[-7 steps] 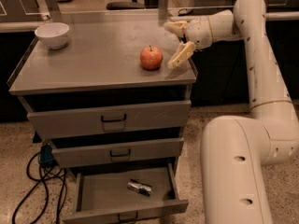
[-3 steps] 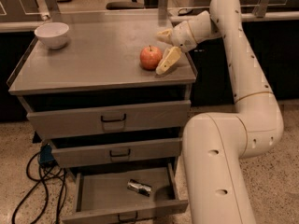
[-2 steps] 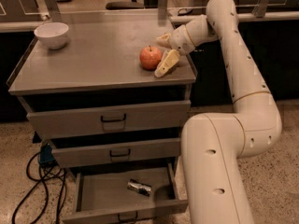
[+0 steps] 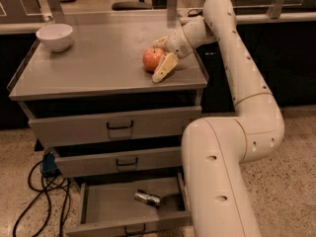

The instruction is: Place apple into bottom drawer

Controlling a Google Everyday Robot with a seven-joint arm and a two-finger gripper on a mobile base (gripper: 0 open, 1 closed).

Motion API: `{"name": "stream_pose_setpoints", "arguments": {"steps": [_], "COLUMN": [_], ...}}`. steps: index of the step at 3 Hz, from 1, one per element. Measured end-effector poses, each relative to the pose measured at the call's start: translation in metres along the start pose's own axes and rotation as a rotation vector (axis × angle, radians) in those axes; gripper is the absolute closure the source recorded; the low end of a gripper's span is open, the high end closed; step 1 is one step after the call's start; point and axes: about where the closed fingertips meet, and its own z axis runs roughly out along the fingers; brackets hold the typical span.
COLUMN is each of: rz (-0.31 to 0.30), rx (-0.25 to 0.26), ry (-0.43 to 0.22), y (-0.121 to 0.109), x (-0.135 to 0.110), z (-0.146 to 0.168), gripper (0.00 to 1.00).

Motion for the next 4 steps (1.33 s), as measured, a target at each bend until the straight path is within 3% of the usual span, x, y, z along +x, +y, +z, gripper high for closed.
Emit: {"name": "stream_pose_setpoints", "arguments": {"steps": [1,4], "rz": [0.0,0.0], "rx": [0.0,0.0], "ry": [0.0,0.0], "y": [0.0,0.0], "x": [0.0,0.0], "z": [0.0,0.0], "gripper": [0.0,0.66]}}
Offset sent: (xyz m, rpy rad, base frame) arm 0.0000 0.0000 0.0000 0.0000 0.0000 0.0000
